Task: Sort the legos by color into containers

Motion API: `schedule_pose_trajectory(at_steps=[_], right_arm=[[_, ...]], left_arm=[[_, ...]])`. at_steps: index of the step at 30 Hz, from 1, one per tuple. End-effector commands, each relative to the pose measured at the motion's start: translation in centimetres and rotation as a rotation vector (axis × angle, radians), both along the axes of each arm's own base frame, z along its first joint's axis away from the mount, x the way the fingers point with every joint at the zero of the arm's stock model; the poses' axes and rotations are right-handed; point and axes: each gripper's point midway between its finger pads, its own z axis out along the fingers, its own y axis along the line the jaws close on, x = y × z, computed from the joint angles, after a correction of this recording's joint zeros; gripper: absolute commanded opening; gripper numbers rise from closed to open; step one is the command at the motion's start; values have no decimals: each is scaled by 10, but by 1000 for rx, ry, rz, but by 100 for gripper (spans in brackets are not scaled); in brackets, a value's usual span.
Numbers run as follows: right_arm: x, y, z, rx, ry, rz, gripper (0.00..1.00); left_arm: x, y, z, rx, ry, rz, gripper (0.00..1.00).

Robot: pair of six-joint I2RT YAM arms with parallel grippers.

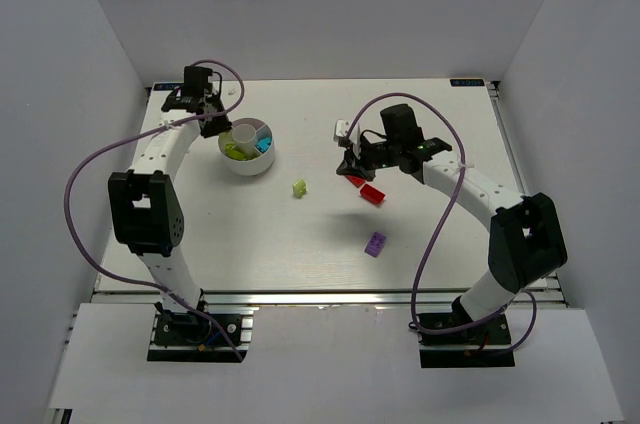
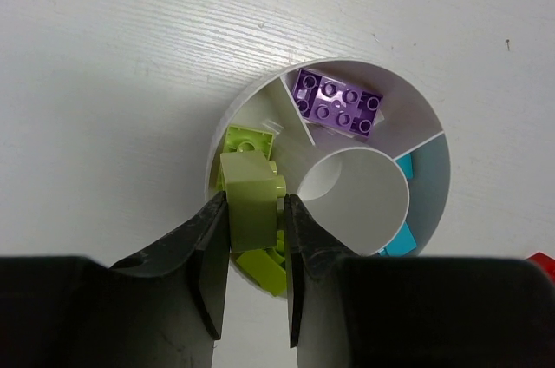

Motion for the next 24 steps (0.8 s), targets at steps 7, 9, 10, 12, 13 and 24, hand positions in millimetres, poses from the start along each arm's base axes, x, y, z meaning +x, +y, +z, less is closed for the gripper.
schedule_pose_trajectory(at_steps=[7,9,10,12,13,24], right_arm=[[-1,-1,15,33,-25,8,6],[0,-1,16,33,-27,6,6],[0,-1,15,32,-26,6,6],[-1,-2,15,31,-23,5,6],[0,-2,15,31,-24,4,6],[2,-9,14,17,-31,-10,32]], left_arm=[[10,-5,6,-13,-21,-21,49],[10,-4,5,-11,-19,-19,53],[10,-4,5,-11,-18,-18,54],[9,-3,5,-8,-15,-11,58],[10,-3,9,-7,-24,-12,58],[-26,-66,95,-161,-239,-238,56]])
